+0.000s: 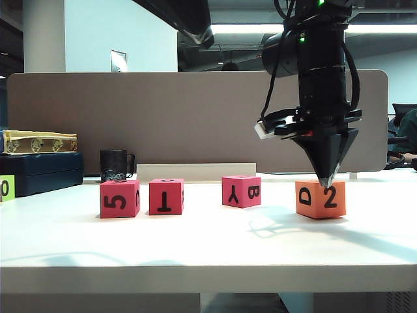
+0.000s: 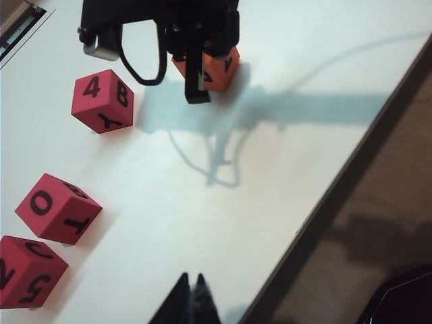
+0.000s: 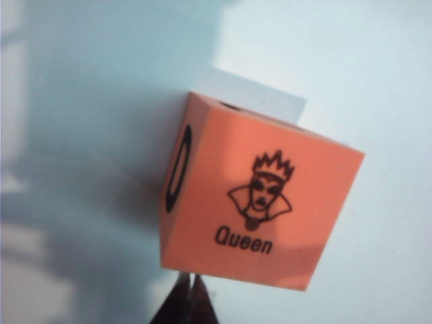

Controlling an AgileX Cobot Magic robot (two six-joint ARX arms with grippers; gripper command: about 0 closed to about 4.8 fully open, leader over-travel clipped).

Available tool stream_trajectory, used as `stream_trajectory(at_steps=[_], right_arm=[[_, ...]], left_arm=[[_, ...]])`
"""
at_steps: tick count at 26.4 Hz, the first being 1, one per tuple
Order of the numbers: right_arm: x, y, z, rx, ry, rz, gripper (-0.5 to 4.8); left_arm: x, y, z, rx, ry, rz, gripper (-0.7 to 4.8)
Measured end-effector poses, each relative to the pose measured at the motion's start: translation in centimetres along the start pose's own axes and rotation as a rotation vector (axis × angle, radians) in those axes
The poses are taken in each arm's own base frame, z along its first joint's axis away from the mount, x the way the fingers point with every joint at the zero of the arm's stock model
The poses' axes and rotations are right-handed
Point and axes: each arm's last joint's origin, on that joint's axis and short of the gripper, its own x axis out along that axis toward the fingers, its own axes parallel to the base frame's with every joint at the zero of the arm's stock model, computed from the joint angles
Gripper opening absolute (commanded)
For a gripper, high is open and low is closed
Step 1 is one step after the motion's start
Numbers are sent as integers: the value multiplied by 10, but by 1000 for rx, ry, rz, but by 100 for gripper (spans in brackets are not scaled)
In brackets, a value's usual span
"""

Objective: Select the appropriate blocks from the scattered letter blocks on the table and arrange them in a row to spell out "2024".

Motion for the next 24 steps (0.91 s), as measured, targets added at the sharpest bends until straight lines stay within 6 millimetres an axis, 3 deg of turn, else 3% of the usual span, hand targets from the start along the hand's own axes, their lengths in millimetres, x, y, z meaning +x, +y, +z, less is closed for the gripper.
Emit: stream_trajectory(at_steps=[24], right_arm=[[-3,-15,28,32,-280,-157,-8]], left_arm=[[0,0,-1,5,9,-1,-6]])
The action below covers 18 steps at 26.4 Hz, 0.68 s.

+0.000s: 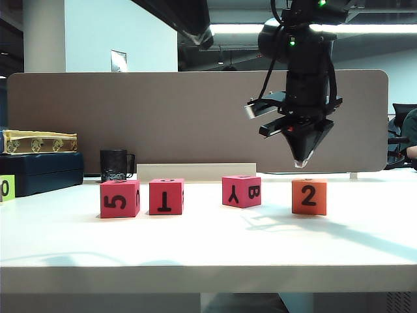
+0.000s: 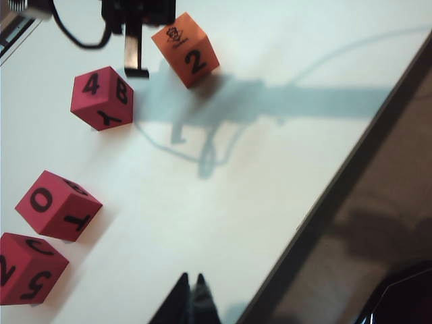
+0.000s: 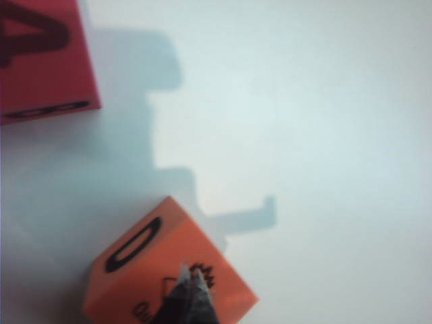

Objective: Select the appropriate blocks from the scattered letter blocks on the table and arrange them in a row to spell out "2024".

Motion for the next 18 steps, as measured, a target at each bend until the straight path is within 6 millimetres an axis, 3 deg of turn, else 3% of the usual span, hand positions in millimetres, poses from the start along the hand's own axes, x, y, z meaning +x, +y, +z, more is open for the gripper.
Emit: stream_trajectory(at_steps=[13,18], right_arm=[[-9,1,-18,-29,140,152,-9],[8,6,-20,-33,181,182,-9]], left_arm=[[0,0,-1,4,8,-1,-6],[0,0,0,-1,-3,0,-6]])
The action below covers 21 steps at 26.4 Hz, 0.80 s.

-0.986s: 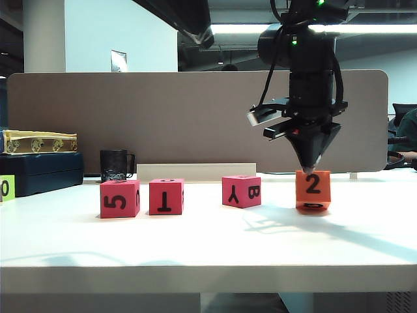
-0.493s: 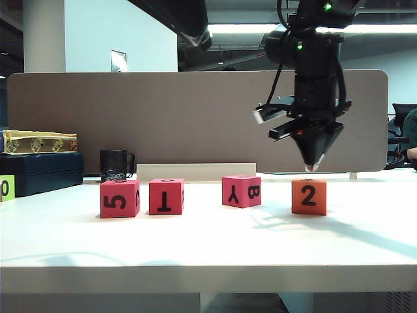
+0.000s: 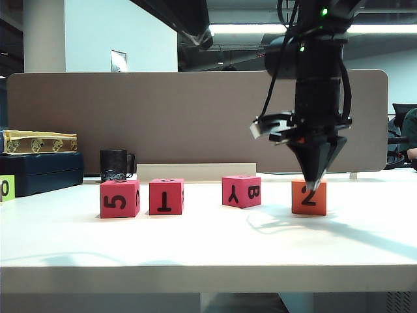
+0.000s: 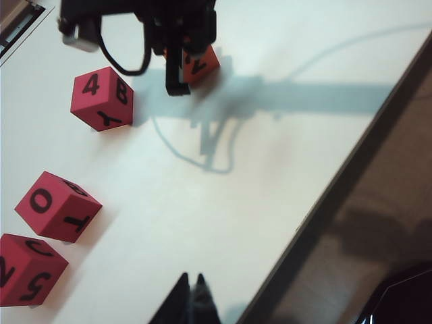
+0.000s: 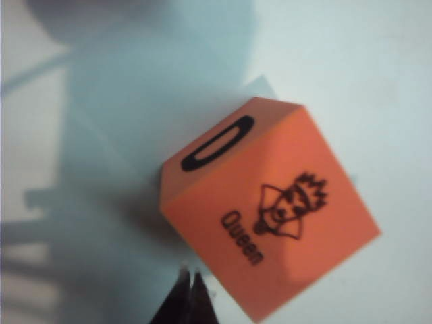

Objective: Select the appropriate blocks from the scattered letter blocks on the table and arrange them in a row to spell out "2024".

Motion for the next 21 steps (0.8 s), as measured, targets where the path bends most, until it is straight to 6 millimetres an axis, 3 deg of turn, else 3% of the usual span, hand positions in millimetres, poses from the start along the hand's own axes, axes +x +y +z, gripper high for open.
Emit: stream_trajectory(at_steps=[5,21], right_arm=[[13,1,2,-2,25,-23,-9],[10,-7,14,5,-86,-183,-8]], left_arm=[[0,0,0,0,0,0,-6],[0,0,0,0,0,0,-6]])
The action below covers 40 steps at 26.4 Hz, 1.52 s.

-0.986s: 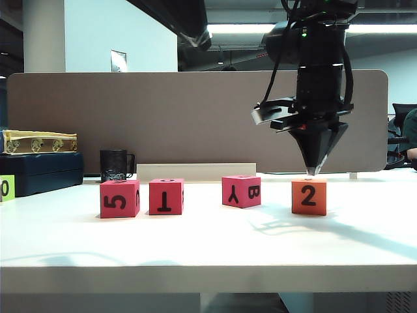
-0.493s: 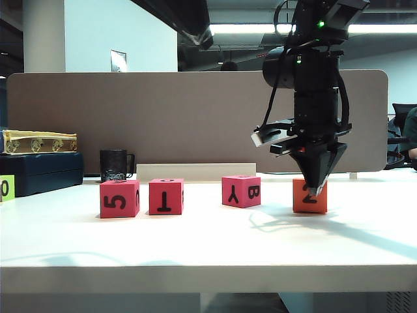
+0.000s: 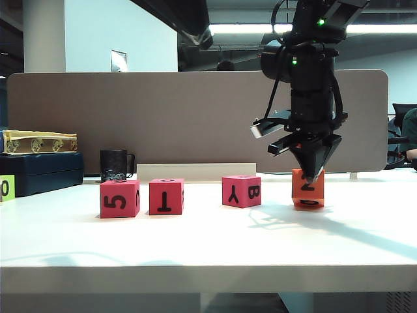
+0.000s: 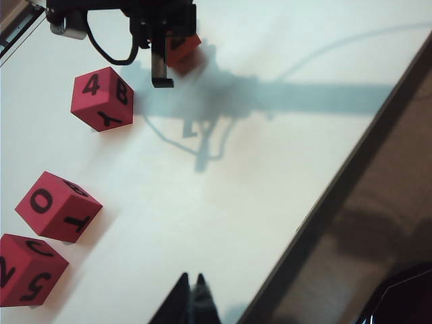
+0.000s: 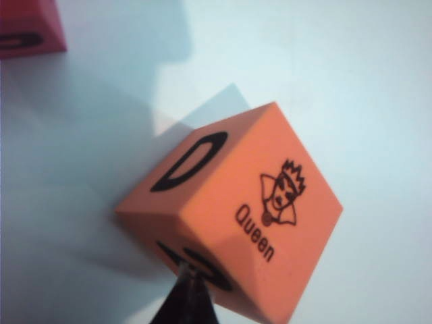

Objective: Select the appropriate blocks from the scattered letter blocks on the table and arrange them in a row to spell out "2024".

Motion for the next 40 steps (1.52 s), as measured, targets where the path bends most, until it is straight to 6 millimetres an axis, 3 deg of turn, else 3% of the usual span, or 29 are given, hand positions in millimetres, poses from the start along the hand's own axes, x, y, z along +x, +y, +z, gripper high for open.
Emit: stream_trajectory(at_steps=[17,19,24,26,29,32,35,40], right_arm=[[6,-30,6,62,-107,-113,-5],[2,-32,6,68,-118,-117,26],[-35,-44,23,152,-196,-117,274],[-47,-50,26,207,-209,-88,295],[-49,-49,25,251,-197,-20,392],[-46,-48,23,306,-175,26,450],[-38,-54,18,402,-141,74,455],[-18,-57,16,508,-100,140,454]], left_arm=[[0,0,0,1,3,0,-6],[1,2,0,-4,1,5,-6],[7,20,2,-51,-23,67,-6],[11,32,1,-82,-19,97,-6],[16,48,-2,-124,-5,115,-5],[20,65,-5,-166,7,168,-5],[19,85,-8,-210,26,223,-5],[10,99,4,-215,-7,258,-5]])
